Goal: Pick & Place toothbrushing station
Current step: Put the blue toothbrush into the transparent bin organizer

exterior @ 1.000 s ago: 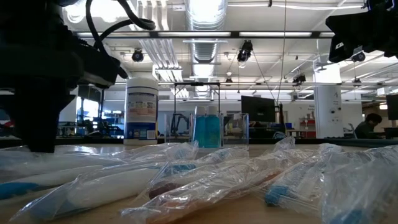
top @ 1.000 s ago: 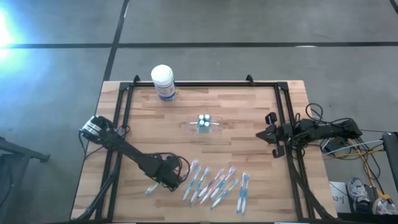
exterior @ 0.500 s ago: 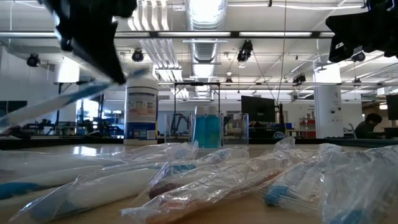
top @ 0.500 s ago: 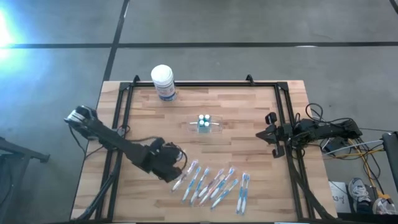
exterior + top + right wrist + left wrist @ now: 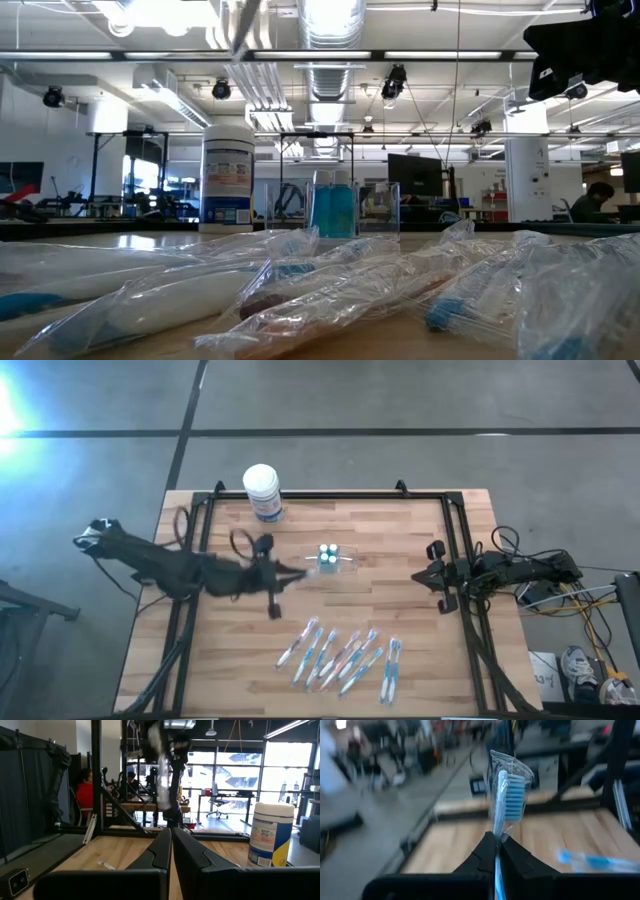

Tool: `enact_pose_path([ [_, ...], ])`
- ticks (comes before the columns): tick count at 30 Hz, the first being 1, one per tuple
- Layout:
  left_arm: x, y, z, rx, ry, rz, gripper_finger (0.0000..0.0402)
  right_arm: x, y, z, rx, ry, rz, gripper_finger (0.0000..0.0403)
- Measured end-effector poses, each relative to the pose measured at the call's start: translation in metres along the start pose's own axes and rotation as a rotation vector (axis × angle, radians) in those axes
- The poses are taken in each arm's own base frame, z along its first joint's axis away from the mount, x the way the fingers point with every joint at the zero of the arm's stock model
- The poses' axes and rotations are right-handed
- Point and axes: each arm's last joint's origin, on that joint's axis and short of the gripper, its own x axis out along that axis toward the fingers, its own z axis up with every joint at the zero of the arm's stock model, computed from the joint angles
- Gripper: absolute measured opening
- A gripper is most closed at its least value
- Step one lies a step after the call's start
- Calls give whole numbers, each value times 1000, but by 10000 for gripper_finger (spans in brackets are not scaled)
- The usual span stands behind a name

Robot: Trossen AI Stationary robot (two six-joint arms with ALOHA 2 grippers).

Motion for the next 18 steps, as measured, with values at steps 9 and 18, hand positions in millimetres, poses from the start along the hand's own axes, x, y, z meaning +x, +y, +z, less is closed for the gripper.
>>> enact_pose_path([
  [9,25,62,-14,77,-206,-54,7,0,0,0,-11,0,0,13],
  [18,31,89,-93,15,-306,29,7,0,0,0,-22,-1,0,13],
])
